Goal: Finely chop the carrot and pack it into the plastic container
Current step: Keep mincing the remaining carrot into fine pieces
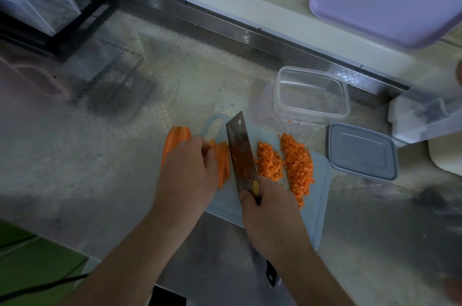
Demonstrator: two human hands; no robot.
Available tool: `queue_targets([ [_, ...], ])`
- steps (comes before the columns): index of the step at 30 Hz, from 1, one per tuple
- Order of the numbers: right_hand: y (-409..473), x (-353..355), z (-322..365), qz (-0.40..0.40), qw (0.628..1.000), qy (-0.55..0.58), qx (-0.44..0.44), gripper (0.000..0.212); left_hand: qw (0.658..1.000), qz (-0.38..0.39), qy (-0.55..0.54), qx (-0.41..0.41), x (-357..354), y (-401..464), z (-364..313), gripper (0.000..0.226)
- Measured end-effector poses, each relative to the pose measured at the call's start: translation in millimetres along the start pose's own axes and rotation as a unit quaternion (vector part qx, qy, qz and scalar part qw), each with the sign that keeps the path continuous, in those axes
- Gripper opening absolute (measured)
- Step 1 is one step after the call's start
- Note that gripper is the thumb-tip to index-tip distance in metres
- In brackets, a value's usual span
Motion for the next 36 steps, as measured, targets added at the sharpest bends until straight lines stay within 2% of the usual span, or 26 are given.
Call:
queue_targets([
  [3, 0, 0, 0, 0.004, 1.000, 0.001, -0.002, 0.030, 0.999, 0.019, -0.022, 0.031, 5, -2, 3, 0.008],
  [4, 0, 0, 0, 0.004, 1.000, 0.000, -0.003, 0.029, 0.999, 0.032, -0.007, 0.031, 4, -2, 4, 0.016],
  [6, -1, 0, 1, 0.002, 1.000, -0.003, -0.001, 0.029, 0.998, 0.054, 0.041, 0.000, 2, -4, 4, 0.027],
  [8, -2, 1, 2, 0.001, 1.000, -0.004, 0.002, 0.029, 0.994, 0.061, 0.082, -0.048, -2, -8, 0, 0.024],
  [11, -1, 2, 1, 0.002, 1.000, 0.000, 0.002, 0.028, 0.988, 0.075, 0.107, -0.077, -10, -12, 0, 0.027],
  [13, 0, 1, -1, 0.007, 1.000, 0.001, -0.002, 0.028, 0.988, 0.086, 0.099, -0.084, -14, -11, 2, 0.023],
  [15, 1, 1, -2, 0.007, 1.000, 0.006, -0.002, 0.030, 0.988, 0.083, 0.095, -0.090, -15, -9, 0, 0.006],
  [18, 2, 1, -4, 0.001, 1.000, 0.019, 0.000, 0.031, 0.990, 0.077, 0.082, -0.084, -21, -7, 1, 0.010],
  [20, 2, 2, -3, 0.001, 1.000, 0.016, 0.007, 0.029, 0.991, 0.079, 0.072, -0.080, -22, -7, 0, 0.002],
  [26, 1, 0, 0, -0.003, 1.000, -0.005, 0.018, 0.021, 0.992, 0.072, 0.048, -0.093, -22, -9, 1, 0.024],
  [36, -5, 1, 8, -0.004, 0.999, -0.027, 0.030, 0.013, 0.989, 0.077, 0.032, -0.119, -22, -11, 10, 0.023],
])
Point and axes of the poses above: each hand's wrist, its own y-axis towards the middle knuckle, its own x-axis out of the back of the hand, z = x × y, the point moved 4 cm from there along y, towards the middle knuckle, and after that the axes turned 11 degrees about -y, right-handed, at the moved point
